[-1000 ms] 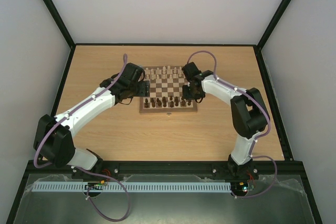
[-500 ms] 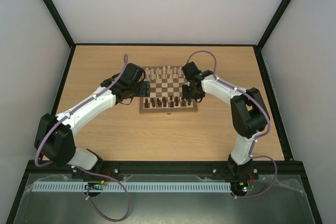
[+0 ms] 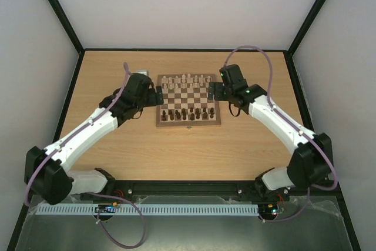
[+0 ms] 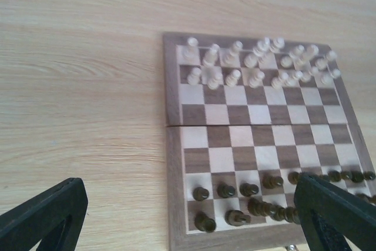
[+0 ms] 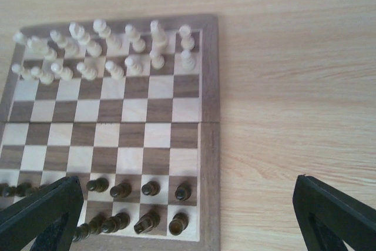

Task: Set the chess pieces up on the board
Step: Reset both arms

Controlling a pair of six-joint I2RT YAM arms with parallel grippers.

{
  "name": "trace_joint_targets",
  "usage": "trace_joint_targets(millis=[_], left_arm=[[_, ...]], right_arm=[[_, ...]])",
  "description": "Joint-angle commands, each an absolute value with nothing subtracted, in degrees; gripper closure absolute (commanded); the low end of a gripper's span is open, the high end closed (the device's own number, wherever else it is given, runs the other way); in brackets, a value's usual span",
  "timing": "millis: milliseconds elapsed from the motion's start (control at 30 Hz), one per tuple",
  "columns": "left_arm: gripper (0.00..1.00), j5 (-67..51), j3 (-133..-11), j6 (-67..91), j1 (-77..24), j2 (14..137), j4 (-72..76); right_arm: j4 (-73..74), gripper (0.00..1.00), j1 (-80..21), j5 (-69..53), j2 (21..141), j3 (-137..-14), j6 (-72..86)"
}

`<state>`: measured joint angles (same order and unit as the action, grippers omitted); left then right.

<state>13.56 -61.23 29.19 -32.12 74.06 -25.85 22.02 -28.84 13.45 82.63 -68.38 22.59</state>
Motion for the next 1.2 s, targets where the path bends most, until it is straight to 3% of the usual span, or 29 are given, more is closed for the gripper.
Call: trace_joint_targets(millis=[0,167,367,500,667,767,1167], left_arm=[[0.01,22.3,-56.0,33.0,-31.8,67.7,-21.9],[0.00,26.7,-45.5,30.4,-31.4,59.7,-7.9],[0.01,34.5,-42.1,26.9,-26.2,64.3,0.1],[0.00,25.6,-38.7,24.5,-16.6,65.9,6.4],[0.01,19.2,-27.9,14.9,-11.4,65.0,24.5],[0.01,21.6,-23.8,12.8,-10.5,65.7,31.1],[0.00,16.9,-24.1,11.1,-3.1,78.4,42.9]], right_arm=[[17.6,0.01,-28.6,20.9,77.4,-62.9,24.1],[7.2,0.01,-28.1,28.5,69.1,-52.6,22.4],[-4.7,0.01,-21.3,32.3,60.9,-37.1,23.6],[-14.0,0.01,-16.8,33.0,59.3,-28.2,24.7],[-28.9,0.02,-15.6,40.0,63.8,-21.4,22.3],[-33.3,0.01,-14.3,40.9,67.1,-21.8,20.2],[-46.3,0.01,-10.9,41.9,84.7,-24.4,17.5]])
